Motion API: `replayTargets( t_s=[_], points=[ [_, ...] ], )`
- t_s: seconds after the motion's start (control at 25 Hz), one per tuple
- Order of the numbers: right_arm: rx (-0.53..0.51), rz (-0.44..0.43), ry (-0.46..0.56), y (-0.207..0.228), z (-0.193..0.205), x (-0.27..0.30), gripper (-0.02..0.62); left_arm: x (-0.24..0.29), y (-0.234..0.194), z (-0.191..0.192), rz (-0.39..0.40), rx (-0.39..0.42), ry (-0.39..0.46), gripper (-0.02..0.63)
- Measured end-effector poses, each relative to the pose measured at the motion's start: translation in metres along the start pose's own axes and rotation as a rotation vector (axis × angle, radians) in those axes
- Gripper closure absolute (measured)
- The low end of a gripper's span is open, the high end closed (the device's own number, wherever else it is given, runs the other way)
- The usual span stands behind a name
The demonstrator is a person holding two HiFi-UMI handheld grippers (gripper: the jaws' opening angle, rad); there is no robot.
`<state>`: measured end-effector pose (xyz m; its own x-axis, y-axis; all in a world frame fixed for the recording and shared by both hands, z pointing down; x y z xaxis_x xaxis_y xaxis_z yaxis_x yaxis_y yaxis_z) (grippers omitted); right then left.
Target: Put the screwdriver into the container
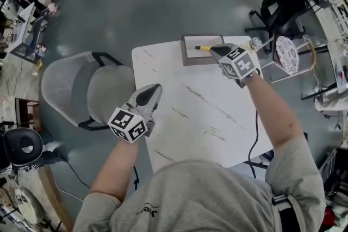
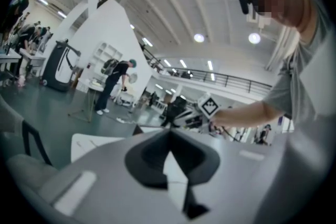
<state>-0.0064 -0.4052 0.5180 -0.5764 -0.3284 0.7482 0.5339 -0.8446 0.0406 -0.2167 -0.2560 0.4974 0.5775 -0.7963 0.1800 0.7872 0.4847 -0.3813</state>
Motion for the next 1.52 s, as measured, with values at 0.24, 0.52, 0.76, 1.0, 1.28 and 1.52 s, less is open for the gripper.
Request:
replayTargets(
  t_s=[0.24, 0.52, 0.76, 1.0, 1.28, 1.52],
  points=[
    [0.09, -0.033, 0.14, -0.041, -0.001, -0.034, 0.584, -0.039, 0.012, -0.01, 0.039, 0.011, 0.007, 0.601],
    [0.165, -0.057, 0.228, -0.098, 0.02, -0.065, 0.586, -0.08, 0.037, 0.001, 0.08, -0.019, 0.006, 0.601],
    [0.26, -0.082, 0.33, -0.12, 0.034, -0.096, 0.585, -0.103, 0.056, 0.008, 0.05, -0.037, 0.0, 0.601],
    [0.257, -0.127, 0.379, -0.121, 0.054, -0.125, 0.586, -0.111, 0.081, 0.007, -0.035, -0.014, 0.019, 0.601],
    [0.204, -0.19, 0.387, -0.122, 0.093, -0.17, 0.586, -0.097, 0.138, 0.016, -0.153, -0.014, 0.052, 0.601],
    [0.201, -0.25, 0.423, -0.133, 0.13, -0.22, 0.586, -0.084, 0.212, 0.017, -0.17, 0.046, 0.045, 0.601]
  ],
)
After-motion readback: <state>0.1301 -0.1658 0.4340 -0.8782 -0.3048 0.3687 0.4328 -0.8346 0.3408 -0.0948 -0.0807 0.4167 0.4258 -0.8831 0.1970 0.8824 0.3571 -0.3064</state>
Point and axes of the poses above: the fingertips, and each gripper's own axes: x forward along the fingers, y to its right, z out of its underside, the point moved 2 cm from there along -x, backward along the fingers, and after that the axes turned 11 degrees about -z, right-handed, at the moved point
